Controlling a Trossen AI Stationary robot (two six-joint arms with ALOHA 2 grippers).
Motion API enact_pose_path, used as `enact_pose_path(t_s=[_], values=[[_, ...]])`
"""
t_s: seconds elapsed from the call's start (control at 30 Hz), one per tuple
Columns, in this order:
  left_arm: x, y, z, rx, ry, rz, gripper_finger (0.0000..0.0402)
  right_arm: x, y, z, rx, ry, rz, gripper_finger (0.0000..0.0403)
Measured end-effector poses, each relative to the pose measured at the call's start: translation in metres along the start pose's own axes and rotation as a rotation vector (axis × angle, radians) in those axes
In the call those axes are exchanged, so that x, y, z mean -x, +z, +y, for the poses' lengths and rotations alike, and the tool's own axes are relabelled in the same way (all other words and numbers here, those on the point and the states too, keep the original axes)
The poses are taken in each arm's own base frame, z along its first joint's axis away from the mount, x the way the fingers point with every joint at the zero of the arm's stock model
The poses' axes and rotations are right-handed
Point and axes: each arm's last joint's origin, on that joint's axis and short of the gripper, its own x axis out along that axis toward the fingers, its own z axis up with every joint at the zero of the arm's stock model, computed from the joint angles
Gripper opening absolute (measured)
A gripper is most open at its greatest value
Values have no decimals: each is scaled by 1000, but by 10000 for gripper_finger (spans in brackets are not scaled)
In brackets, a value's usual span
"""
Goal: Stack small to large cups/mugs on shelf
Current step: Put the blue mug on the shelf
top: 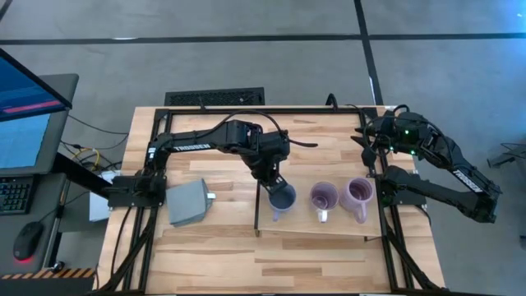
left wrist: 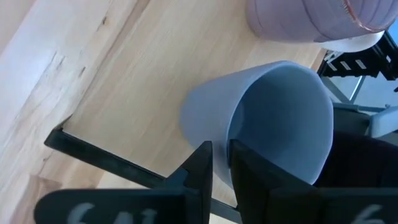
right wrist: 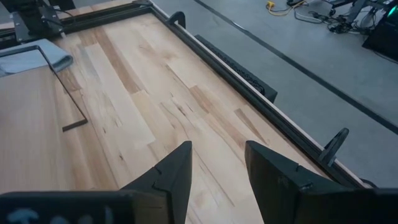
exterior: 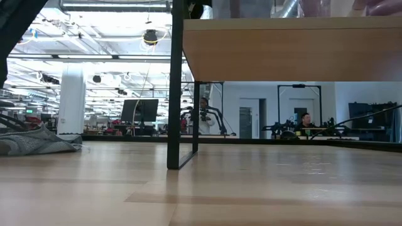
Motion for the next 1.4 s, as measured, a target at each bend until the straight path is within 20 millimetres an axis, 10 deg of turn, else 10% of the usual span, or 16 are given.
enact_pose_path(t_s=[0.87, 1.4], values=[[5, 13, 7, 6, -110, -16, 33, 0, -5, 0, -2, 4, 49, 173], [35, 11, 14, -71, -24, -136, 155, 0, -5, 1, -4, 5, 56, 171]])
